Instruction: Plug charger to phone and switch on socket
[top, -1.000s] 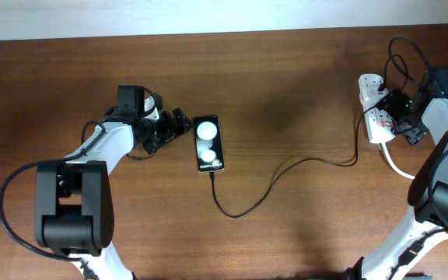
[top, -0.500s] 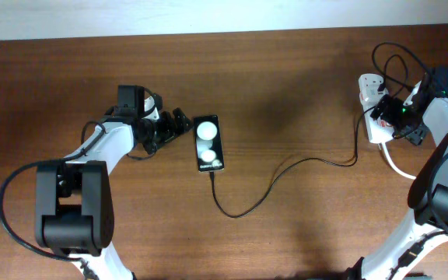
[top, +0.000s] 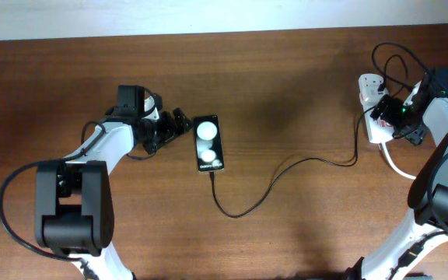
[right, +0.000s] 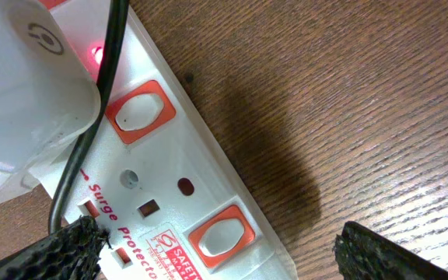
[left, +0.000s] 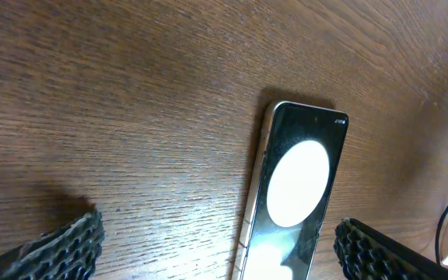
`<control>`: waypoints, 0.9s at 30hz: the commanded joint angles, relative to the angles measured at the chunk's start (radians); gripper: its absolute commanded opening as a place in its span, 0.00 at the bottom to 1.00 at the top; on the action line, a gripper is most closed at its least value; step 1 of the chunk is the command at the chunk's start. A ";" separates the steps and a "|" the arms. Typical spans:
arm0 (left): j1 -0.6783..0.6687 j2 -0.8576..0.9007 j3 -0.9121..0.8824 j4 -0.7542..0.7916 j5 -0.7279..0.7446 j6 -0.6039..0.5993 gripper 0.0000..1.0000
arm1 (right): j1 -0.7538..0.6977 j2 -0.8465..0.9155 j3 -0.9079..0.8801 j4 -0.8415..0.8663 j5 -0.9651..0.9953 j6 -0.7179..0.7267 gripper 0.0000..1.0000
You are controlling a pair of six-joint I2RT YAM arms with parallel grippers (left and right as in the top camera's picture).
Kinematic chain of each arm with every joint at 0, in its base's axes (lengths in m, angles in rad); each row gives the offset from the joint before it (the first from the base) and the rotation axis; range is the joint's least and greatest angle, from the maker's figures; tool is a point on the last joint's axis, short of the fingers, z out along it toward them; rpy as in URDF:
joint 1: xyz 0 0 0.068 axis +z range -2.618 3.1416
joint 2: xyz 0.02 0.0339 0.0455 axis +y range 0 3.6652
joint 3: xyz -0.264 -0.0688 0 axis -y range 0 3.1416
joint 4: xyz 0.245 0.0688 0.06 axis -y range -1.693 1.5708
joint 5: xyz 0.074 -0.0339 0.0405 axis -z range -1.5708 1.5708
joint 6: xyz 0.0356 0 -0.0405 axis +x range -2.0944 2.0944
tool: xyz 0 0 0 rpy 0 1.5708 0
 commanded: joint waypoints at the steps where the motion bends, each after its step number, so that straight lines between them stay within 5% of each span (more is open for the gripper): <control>1: -0.002 -0.022 -0.008 0.001 -0.011 0.013 0.99 | 0.000 -0.018 -0.015 -0.005 0.013 -0.014 0.99; 27: -0.043 -0.084 -0.008 -0.002 -0.011 0.013 0.99 | 0.000 -0.018 -0.015 -0.005 0.013 -0.014 0.99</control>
